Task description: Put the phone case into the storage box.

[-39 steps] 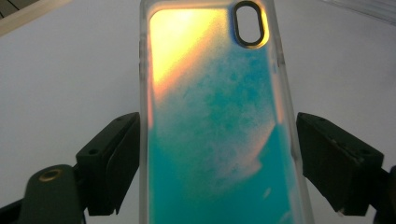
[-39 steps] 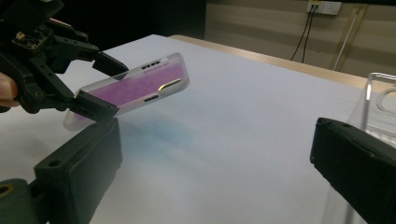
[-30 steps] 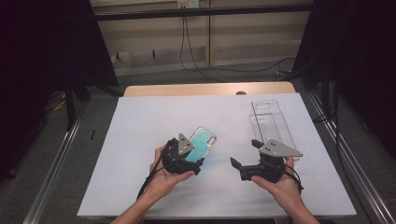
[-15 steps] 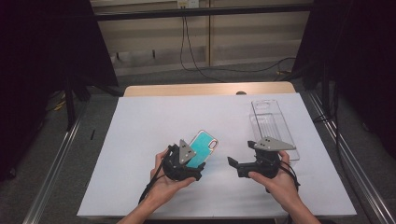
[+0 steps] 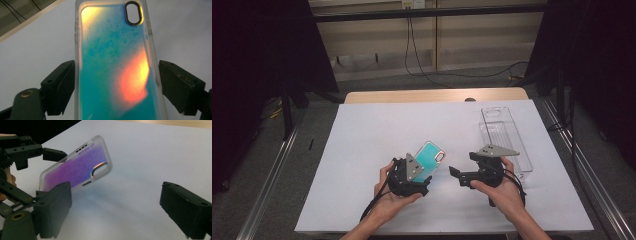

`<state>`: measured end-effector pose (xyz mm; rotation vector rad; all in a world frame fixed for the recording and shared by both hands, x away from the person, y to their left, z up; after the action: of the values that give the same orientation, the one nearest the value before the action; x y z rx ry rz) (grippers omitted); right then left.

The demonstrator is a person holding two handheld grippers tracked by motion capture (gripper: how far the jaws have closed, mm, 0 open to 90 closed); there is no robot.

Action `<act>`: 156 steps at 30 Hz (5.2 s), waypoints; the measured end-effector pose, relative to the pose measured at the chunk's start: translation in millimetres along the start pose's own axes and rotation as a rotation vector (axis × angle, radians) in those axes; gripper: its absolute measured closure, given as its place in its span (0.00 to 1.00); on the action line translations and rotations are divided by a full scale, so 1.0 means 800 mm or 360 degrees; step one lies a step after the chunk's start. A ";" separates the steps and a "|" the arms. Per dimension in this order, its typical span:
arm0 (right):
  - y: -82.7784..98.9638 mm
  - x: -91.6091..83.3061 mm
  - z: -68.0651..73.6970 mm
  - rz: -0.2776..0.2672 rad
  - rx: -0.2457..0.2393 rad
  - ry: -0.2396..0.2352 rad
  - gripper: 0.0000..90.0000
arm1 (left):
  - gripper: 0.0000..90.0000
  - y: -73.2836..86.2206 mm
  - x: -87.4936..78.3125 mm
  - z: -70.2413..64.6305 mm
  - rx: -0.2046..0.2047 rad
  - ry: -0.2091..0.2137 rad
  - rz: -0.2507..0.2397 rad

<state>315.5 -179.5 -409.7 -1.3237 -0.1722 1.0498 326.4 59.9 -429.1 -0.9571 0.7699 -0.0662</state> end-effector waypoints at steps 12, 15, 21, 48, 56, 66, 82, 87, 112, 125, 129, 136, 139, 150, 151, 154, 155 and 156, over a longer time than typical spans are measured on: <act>-0.002 0.008 0.000 0.0062 0.0193 -0.0015 0.14 | 0.19 0.001 0.006 -0.012 0.0050 -0.0025 -0.0039; -0.005 0.009 -0.001 0.0066 0.0216 -0.0008 0.17 | 0.19 0.000 0.006 -0.013 0.0054 -0.0029 -0.0051; -0.015 0.014 -0.003 0.0161 0.0315 0.0018 0.17 | 0.19 -0.002 0.003 -0.015 0.0048 -0.0023 -0.0066; -0.031 0.038 -0.007 0.0317 0.0583 0.0046 0.52 | 0.19 -0.005 0.004 -0.017 0.0025 -0.0014 -0.0080; -0.033 0.046 -0.004 0.0329 0.0693 0.0015 0.70 | 0.19 -0.005 0.005 -0.017 0.0047 -0.0028 -0.0077; -0.034 0.048 -0.009 0.0332 0.0775 -0.0016 0.77 | 0.19 -0.006 0.004 -0.019 0.0056 -0.0046 -0.0096; -0.033 0.052 -0.015 0.0257 0.0956 -0.0080 0.83 | 0.19 -0.006 0.004 -0.020 0.0075 -0.0084 -0.0117; -0.031 0.052 -0.016 0.0244 0.0966 -0.0071 0.84 | 0.19 -0.006 0.007 -0.021 0.0078 -0.0095 -0.0120; -0.033 0.054 -0.016 0.0112 0.1093 -0.0160 0.93 | 0.18 -0.003 0.019 -0.016 0.0032 -0.0165 -0.0109; -0.035 0.055 -0.015 0.0073 0.1108 -0.0159 0.94 | 0.12 -0.003 0.022 -0.010 -0.0056 -0.0077 -0.0072; -0.035 0.054 -0.017 0.0069 0.1110 -0.0154 0.94 | 0.11 -0.004 0.021 -0.010 -0.0099 -0.0041 -0.0105; -0.036 0.052 -0.019 0.0053 0.1081 -0.0151 0.94 | 0.04 -0.010 0.013 -0.009 -0.0183 0.0055 -0.0142; -0.036 0.051 -0.020 0.0051 0.1056 -0.0137 0.94 | 0.04 -0.010 0.011 -0.006 -0.0225 0.0082 -0.0154; -0.040 0.046 -0.022 0.0018 0.0970 -0.0110 0.94 | 0.03 -0.007 -0.001 0.015 -0.0268 0.0127 -0.0204; -0.040 0.045 -0.023 0.0014 0.0961 -0.0111 0.94 | 0.03 -0.006 -0.001 0.017 -0.0268 0.0111 -0.0208; -0.041 0.043 -0.024 0.0002 0.0931 -0.0099 0.94 | 0.02 -0.002 -0.004 0.023 -0.0286 0.0087 -0.0224; -0.041 0.043 -0.024 0.0001 0.0923 -0.0101 0.94 | 0.03 -0.001 -0.004 0.026 -0.0285 0.0098 -0.0221; -0.041 0.042 -0.024 -0.0006 0.0909 -0.0106 0.94 | 0.03 0.000 -0.006 0.028 -0.0292 0.0089 -0.0219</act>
<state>364.0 -165.6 -403.0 -0.7720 0.0751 1.0406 337.0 77.6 -419.1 -1.1862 0.7699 -0.1443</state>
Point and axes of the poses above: each handheld gripper's, and its own axes: x roughly forward along the jaws, y roughly out of its underside, z roughly to its left, the point moved 1 cm from there along x, roughly forward along the jaws, and after that the axes turned 10 degrees about -y, right-handed, at the moved point
